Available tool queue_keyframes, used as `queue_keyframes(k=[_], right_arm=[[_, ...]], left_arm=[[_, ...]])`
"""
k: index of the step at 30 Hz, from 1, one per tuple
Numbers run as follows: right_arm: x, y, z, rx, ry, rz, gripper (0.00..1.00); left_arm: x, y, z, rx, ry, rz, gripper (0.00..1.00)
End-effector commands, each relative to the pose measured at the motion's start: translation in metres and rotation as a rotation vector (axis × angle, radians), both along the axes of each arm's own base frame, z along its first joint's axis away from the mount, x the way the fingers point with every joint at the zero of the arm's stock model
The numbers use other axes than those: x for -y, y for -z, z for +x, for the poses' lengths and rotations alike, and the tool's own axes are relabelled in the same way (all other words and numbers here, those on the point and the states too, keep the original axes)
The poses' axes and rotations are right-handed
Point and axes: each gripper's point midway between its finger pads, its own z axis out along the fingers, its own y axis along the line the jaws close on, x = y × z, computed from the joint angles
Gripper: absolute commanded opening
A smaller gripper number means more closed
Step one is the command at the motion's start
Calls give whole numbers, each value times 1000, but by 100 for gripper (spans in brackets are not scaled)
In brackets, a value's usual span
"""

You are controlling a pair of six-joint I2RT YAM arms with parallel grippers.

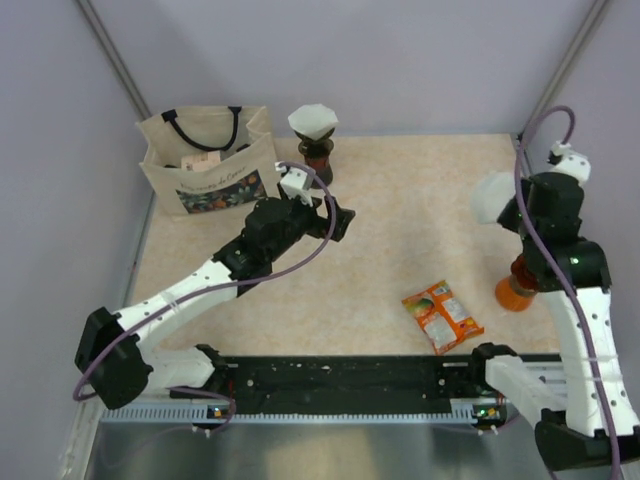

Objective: Place the coffee filter in the dripper

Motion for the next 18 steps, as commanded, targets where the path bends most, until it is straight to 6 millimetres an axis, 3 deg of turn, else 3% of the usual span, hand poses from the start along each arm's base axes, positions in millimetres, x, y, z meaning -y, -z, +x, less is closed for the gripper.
queue_keyframes(k=[1,6,9,18], right_arm=[[37,-27,-46,-7,148,-21,0],[75,-47,-88,-28,368,-100,0],[84,-50,-100,-10,432,-112,0],[89,-33,-89,-48,483,-119,0]], left_arm=[[5,-18,4,54,66,-132,99],[6,-3,15,-6,128,-162,99],[7,0,16,-33,202,-217,99],[-7,-2,11,-13,192,-221,99]])
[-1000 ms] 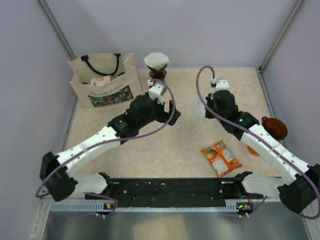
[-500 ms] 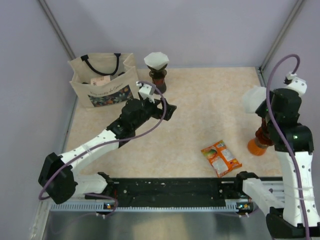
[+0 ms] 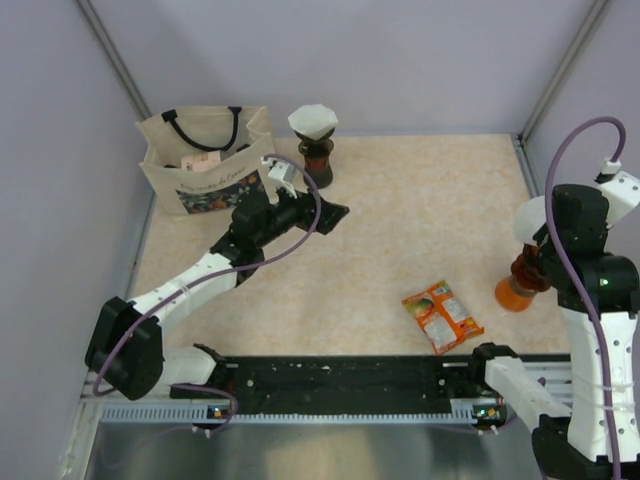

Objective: Place the coffee filter in the dripper

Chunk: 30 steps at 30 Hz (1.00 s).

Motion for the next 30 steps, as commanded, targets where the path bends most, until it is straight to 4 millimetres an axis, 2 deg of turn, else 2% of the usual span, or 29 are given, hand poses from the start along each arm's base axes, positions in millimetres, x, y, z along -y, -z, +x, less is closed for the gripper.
queue_keyframes(k=[1,3,6,14,15,23,27,30], right_arm=[[10,9,-3,-8,77,-12,0],[13,20,-2,-41,78,-31,0],[5,36,8,-81,43,9,0],[23,55,-3,-118,150,-33,0],[32,56,-6,-116,191,-37,0],[42,89,3,-129,183,57,0],[43,92,2,-135,189,57,6],[44,96,-1,-146,201,53,16]], left_arm=[[-3,-29,-14,92,28,-56,99],[-7,-30,-15,97,13,-47,99],[-11,-31,-19,99,8,-40,99],[-19,-31,-25,98,-18,-30,99],[-19,-31,-25,97,-15,-31,99],[-19,-29,-25,94,-15,-24,99],[-20,-28,-25,94,-15,-22,99],[-19,-28,-25,91,-15,-19,99]])
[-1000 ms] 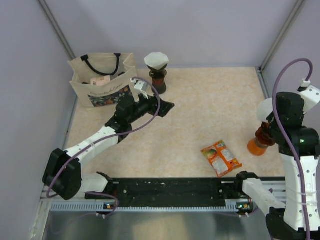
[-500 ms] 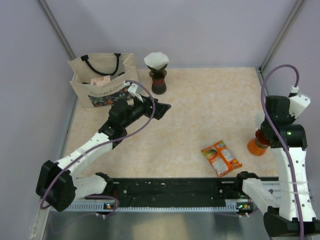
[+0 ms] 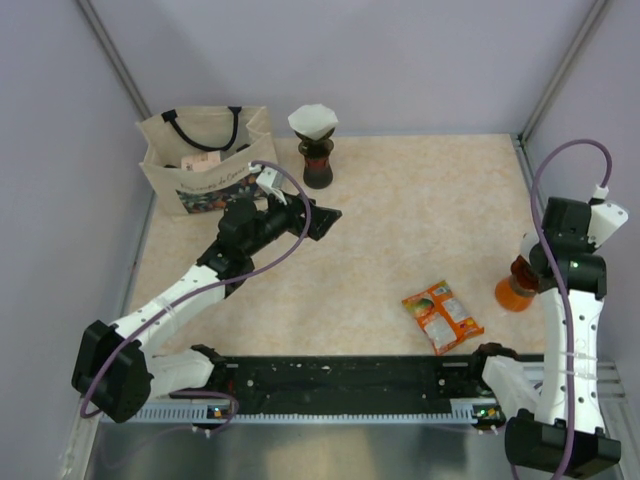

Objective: Place the coffee filter in the dripper

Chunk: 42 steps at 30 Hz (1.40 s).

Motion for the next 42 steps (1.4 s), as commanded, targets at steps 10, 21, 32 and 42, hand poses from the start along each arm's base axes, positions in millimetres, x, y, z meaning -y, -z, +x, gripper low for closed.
queue_keyframes(k=[10,21,32,42], right_arm=[[14,-51,-13,111,69,-100,51],[-4,-76,7,186,-88,-62,52],[-13,-26,32,66,-138,45,33],[-1,-8,24,-24,-76,11,31]], left_arm=[[-3,-10,-4,49,7,0,99],[-2,-4,-4,51,10,14,99],[2,9,0,44,19,22,99],[1,10,1,51,13,28,99]])
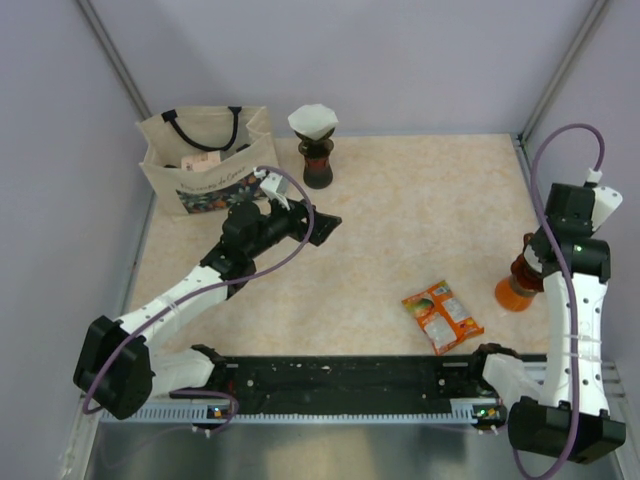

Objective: Place the coffee filter in the dripper

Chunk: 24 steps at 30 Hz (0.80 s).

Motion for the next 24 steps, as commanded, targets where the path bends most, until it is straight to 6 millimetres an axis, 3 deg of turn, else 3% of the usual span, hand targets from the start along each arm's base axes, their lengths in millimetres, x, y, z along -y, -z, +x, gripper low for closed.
queue_keyframes(k=[1,10,24], right_arm=[[9,9,-4,-31,46,-21,31],[13,29,-1,-59,68,0,40],[15,51,3,-75,57,37,40]], left_arm=[[1,-13,1,66,6,-18,99],[0,-11,1,60,3,-19,99],[-1,-12,1,69,-3,-16,99]])
